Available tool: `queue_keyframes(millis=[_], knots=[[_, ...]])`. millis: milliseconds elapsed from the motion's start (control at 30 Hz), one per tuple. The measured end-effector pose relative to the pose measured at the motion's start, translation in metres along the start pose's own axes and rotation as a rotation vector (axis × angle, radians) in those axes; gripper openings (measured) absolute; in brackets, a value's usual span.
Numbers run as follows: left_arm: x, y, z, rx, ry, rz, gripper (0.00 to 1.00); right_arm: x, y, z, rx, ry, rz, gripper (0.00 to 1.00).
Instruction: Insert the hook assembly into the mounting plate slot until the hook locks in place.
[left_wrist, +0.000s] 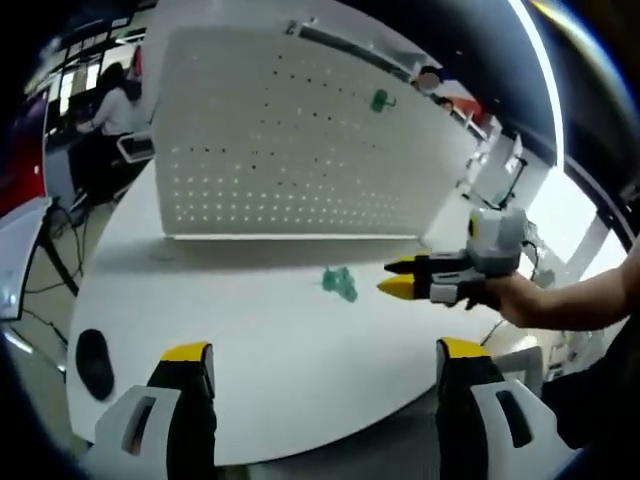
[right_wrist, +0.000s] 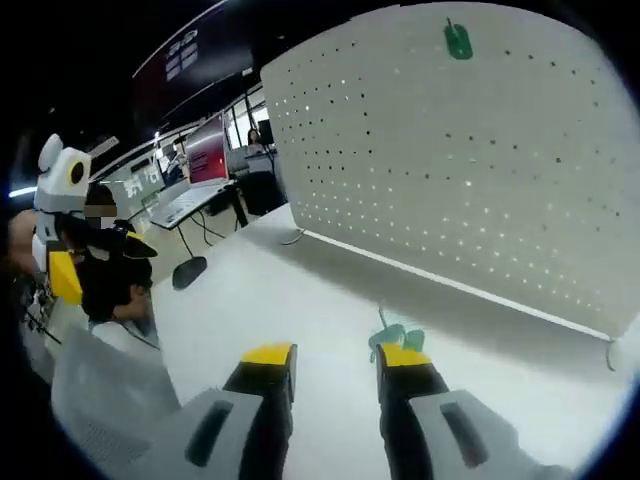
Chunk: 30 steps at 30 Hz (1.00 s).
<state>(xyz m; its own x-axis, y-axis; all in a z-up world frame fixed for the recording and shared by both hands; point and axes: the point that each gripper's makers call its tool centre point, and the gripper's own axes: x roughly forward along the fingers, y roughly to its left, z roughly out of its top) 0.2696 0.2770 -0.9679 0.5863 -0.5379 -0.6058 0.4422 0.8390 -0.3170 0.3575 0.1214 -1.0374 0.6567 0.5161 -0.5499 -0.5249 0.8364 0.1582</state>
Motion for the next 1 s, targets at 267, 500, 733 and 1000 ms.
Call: queue_keyframes(millis=[267, 500, 733, 1000], knots=[[-0.001, 0.012, -0.001, -0.029, 0.0, 0.011, 0.93, 0.047, -0.012, -0.006, 0.033, 0.06, 0.002, 0.28], [0.003, 0.018, -0.001, -0.041, 0.004, 0.014, 0.92, 0.074, -0.029, -0.016, 0.093, 0.112, -0.033, 0.28], [0.007, 0.021, -0.001, -0.059, -0.001, 0.01, 0.92, 0.089, -0.036, -0.018, 0.087, 0.145, -0.051, 0.26], [0.012, 0.022, -0.003, -0.073, 0.0, 0.007, 0.91, 0.097, -0.038, -0.018, 0.129, 0.164, -0.06, 0.17]])
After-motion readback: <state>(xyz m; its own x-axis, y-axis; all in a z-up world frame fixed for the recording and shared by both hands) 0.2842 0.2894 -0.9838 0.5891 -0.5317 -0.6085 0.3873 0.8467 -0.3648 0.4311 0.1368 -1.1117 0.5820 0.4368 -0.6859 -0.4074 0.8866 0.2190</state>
